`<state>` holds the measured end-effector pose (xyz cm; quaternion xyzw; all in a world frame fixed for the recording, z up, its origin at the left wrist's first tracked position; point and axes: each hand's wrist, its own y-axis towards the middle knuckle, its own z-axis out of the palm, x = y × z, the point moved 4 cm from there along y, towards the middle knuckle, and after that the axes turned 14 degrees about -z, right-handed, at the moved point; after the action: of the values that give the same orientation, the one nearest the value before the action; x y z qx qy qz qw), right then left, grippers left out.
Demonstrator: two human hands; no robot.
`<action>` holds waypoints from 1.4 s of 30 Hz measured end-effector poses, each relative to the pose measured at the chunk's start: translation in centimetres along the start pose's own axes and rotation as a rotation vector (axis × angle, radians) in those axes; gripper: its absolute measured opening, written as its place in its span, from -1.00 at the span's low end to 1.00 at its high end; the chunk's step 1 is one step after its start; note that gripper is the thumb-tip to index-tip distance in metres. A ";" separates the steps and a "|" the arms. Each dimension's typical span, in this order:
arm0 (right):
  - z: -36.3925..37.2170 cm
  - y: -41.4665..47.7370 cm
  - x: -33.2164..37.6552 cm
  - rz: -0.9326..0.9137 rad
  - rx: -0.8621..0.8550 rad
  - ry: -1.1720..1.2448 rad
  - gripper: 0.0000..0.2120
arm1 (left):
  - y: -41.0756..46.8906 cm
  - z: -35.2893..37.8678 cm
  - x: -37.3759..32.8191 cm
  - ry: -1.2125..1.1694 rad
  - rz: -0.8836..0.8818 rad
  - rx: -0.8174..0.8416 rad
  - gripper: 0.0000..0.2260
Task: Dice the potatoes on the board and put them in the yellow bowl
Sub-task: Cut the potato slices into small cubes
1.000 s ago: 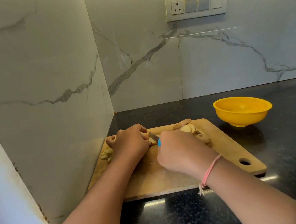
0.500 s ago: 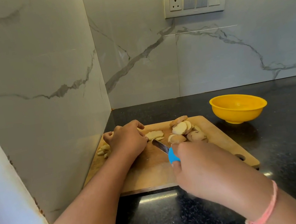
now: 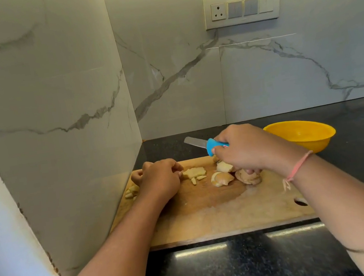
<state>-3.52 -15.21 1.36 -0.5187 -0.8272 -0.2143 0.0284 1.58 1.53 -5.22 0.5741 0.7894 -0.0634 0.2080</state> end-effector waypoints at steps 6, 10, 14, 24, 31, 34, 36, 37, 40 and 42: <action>3.0 1.9 -2.6 -0.045 -0.107 0.071 -0.68 | 0.1 -0.1 -0.4 0.028 0.004 -0.012 -0.80; 3.5 1.7 -3.7 -0.055 -0.171 0.127 -0.67 | 0.2 0.1 -0.7 0.070 0.044 0.029 -0.71; 3.7 1.5 -4.0 -0.064 -0.204 0.145 -0.68 | -0.1 0.3 -0.6 0.100 0.074 0.047 -0.74; 4.1 1.5 -4.6 -0.059 -0.264 0.179 -0.68 | -0.9 0.0 -1.4 0.198 0.174 -0.121 -0.79; 4.2 1.5 -4.7 -0.062 -0.266 0.185 -0.70 | -0.8 -0.6 -1.0 0.254 0.103 -0.147 -0.77; 4.3 1.5 -4.8 -0.065 -0.266 0.194 -0.69 | -0.9 -0.4 -1.5 0.171 0.165 -0.104 -0.72; 4.3 1.5 -4.8 -0.068 -0.267 0.197 -0.69 | -1.1 0.3 -2.2 0.084 0.249 0.025 -0.67; 4.3 1.5 -4.8 -0.068 -0.267 0.198 -0.69 | -1.2 0.8 -2.5 0.077 0.288 0.094 -0.65; 4.3 1.5 -4.8 -0.065 -0.268 0.195 -0.69 | -0.9 1.2 -3.2 0.136 0.320 0.176 -0.64; 4.3 1.6 -4.8 -0.068 -0.273 0.184 -0.70 | -0.4 1.0 -3.4 0.170 0.310 0.163 -0.67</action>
<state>0.81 -17.08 -3.30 -0.4676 -0.8013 -0.3723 0.0262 2.28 -1.93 -4.81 0.7071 0.6984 -0.0456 0.1005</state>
